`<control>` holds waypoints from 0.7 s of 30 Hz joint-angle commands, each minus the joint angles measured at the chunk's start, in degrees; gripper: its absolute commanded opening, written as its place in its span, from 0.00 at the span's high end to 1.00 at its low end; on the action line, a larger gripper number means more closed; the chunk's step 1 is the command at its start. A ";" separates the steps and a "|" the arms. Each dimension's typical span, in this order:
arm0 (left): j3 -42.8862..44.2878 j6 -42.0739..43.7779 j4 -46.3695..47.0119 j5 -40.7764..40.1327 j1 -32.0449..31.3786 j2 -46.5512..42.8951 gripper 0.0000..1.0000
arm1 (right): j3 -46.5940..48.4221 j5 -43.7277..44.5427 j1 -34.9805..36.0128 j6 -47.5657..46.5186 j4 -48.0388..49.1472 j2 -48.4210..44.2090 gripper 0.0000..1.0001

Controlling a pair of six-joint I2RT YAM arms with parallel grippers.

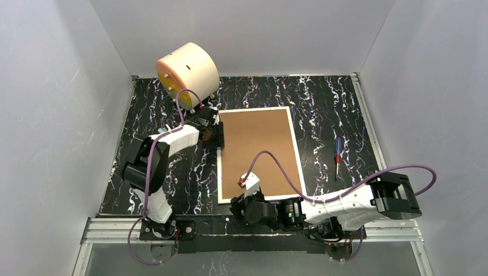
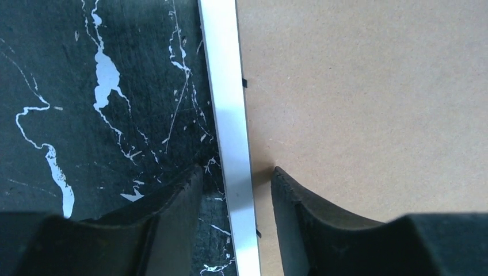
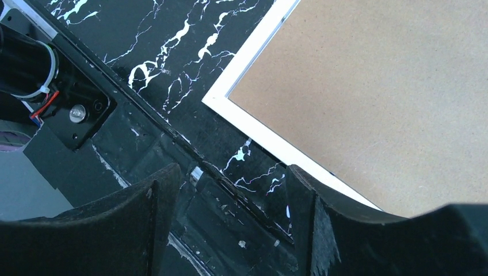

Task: Take the photo out of the frame
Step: Turn over the photo frame at the center of the board.

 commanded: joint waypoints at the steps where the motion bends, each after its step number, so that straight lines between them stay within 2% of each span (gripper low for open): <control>1: -1.57 1.34 1.03 0.99 1.01 1.09 0.59 | 0.02 -0.01 0.00 1.39 2.37 -0.59 0.26; 6: -2.17 2.54 0.49 0.52 1.02 3.20 0.73 | 0.92 0.17 -0.05 1.30 1.74 0.76 0.25; 13: -3.95 3.30 0.45 -0.05 1.02 1.98 1.00 | 1.30 2.07 -0.14 -1.87 1.11 3.36 0.22; 21: 0.45 3.62 -3.24 3.51 1.02 -4.31 1.00 | 4.96 0.75 -0.15 -17.85 3.27 10.12 0.19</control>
